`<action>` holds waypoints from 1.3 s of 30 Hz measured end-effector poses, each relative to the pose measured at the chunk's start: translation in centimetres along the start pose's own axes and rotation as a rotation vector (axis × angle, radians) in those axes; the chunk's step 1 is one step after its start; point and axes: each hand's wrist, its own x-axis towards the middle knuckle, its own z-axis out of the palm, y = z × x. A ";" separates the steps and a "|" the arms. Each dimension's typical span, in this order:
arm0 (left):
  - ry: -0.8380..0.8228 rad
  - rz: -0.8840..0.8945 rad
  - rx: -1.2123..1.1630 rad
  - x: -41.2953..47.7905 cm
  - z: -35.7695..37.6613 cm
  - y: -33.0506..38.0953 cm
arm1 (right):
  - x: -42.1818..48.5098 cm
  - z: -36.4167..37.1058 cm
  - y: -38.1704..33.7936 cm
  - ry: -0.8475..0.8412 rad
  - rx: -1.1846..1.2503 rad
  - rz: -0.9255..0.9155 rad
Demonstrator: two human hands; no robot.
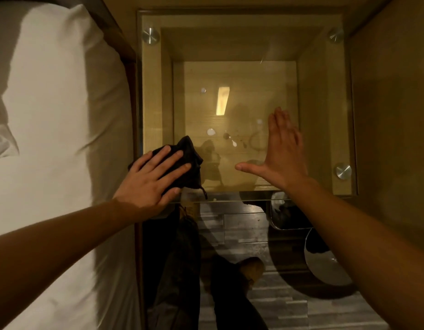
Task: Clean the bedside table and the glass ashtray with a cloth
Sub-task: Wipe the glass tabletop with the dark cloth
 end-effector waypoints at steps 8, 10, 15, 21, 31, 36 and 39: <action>0.089 -0.118 -0.087 -4.3 1.9 5.5 | -0.1 -0.2 0.1 0.010 -0.002 -0.011; 0.134 -0.201 -0.190 -4.1 1.5 7.8 | -0.1 -0.1 0.1 -0.001 -0.008 -0.009; 0.109 -0.483 -0.745 -1.9 -2.0 14.8 | -0.2 -1.2 0.5 -0.082 0.117 -0.031; 0.082 -1.056 -2.005 3.5 -8.9 18.1 | -5.8 -4.5 -1.2 -0.214 0.934 0.137; 0.032 -0.606 -1.701 8.1 -12.7 14.8 | -7.2 -7.8 -6.9 -0.500 1.823 0.366; 0.103 -0.471 -1.306 11.3 -13.1 10.1 | -2.4 -9.7 -7.4 -0.482 1.757 0.411; 0.125 -0.466 -1.191 12.7 -12.6 6.8 | 1.4 -10.8 -7.5 -0.460 1.703 0.452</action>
